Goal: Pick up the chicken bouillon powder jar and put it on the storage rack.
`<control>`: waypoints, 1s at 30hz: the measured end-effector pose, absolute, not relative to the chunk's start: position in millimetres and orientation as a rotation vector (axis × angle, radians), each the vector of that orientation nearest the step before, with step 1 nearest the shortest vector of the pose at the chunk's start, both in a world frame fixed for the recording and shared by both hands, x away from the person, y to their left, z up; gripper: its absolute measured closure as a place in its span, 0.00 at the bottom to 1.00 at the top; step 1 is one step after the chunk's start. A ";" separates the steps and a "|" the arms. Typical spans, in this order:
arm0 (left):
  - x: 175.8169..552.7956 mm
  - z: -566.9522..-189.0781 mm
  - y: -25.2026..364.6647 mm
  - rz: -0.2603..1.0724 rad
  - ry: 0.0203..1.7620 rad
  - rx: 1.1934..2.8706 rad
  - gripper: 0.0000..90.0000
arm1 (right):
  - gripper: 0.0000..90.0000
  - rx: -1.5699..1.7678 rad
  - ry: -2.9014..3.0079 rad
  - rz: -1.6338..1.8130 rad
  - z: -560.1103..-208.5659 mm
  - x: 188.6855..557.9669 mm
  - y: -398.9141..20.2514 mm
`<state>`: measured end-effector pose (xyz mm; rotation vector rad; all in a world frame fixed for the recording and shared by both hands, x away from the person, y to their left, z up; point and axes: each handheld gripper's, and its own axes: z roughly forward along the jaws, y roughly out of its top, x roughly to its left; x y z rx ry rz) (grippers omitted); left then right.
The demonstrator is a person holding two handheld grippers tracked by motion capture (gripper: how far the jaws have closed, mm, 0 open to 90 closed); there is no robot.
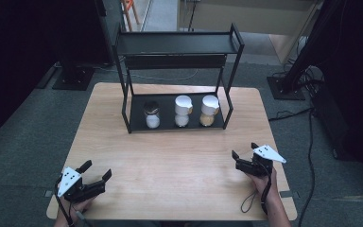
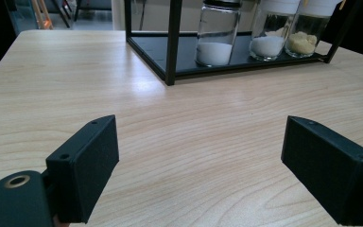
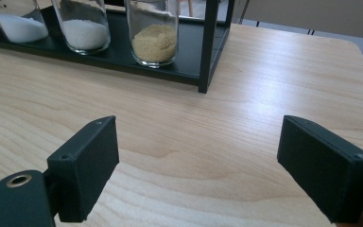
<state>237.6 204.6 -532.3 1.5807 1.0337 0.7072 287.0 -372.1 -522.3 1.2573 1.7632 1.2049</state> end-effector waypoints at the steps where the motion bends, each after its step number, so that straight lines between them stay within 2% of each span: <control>1: 237.6 -532.3 204.6 0.707 1.034 1.580 0.14 | 0.15 1.260 1.761 1.207 -522.5 285.2 -373.6; 30: 237.3 -532.4 204.1 0.712 1.034 1.582 0.14 | 0.15 1.303 1.724 1.201 -532.0 243.4 -412.8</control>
